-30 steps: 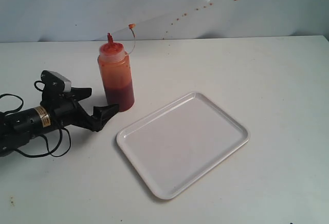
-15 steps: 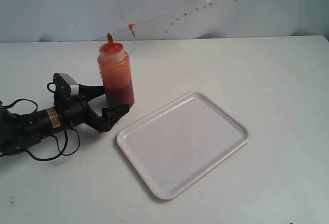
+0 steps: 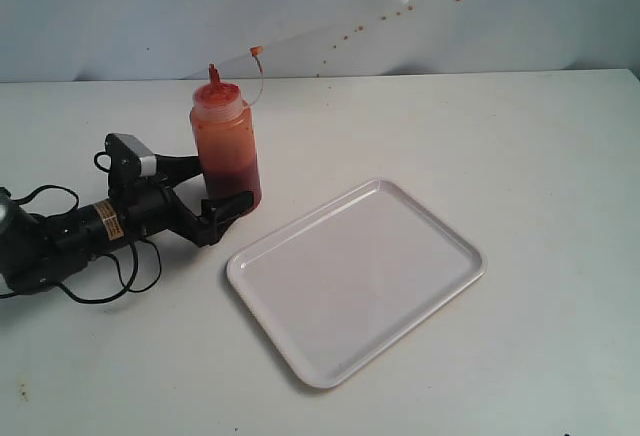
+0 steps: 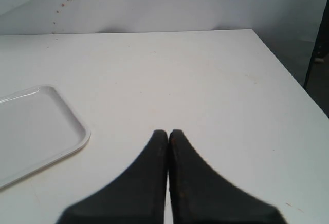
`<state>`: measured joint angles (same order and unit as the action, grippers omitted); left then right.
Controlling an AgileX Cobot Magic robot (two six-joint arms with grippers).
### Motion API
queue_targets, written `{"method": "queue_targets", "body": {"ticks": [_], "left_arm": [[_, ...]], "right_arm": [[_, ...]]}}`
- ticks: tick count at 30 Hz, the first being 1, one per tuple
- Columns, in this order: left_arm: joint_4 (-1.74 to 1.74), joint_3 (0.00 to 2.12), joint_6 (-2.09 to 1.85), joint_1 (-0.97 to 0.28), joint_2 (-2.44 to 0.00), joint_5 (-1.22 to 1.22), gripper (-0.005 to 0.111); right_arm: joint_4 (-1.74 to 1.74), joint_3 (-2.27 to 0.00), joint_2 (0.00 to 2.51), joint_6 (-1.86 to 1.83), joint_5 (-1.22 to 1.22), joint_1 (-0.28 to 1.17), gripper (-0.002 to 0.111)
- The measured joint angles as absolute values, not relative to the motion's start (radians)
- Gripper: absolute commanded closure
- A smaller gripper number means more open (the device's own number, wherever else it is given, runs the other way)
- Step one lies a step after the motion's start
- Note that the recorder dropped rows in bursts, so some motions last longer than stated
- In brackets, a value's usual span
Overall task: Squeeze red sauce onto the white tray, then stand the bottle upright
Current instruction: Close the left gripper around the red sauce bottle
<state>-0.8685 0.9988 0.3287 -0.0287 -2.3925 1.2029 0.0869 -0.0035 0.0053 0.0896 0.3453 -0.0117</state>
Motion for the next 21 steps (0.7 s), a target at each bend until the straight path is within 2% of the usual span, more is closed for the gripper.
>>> {"method": "queue_targets", "body": {"ticks": [6,21], "left_arm": [[-0.784,0.999,0.329,-0.095,-2.393,1.190,0.002],[-0.698,0.999,0.329,-0.095,-2.393,1.141,0.002]], "right_arm": [[0.087,-0.003,0.005,0.090,0.345,-0.012,0.108],[0.087,-0.003,0.005,0.090,0.345,-0.012,0.108]]}}
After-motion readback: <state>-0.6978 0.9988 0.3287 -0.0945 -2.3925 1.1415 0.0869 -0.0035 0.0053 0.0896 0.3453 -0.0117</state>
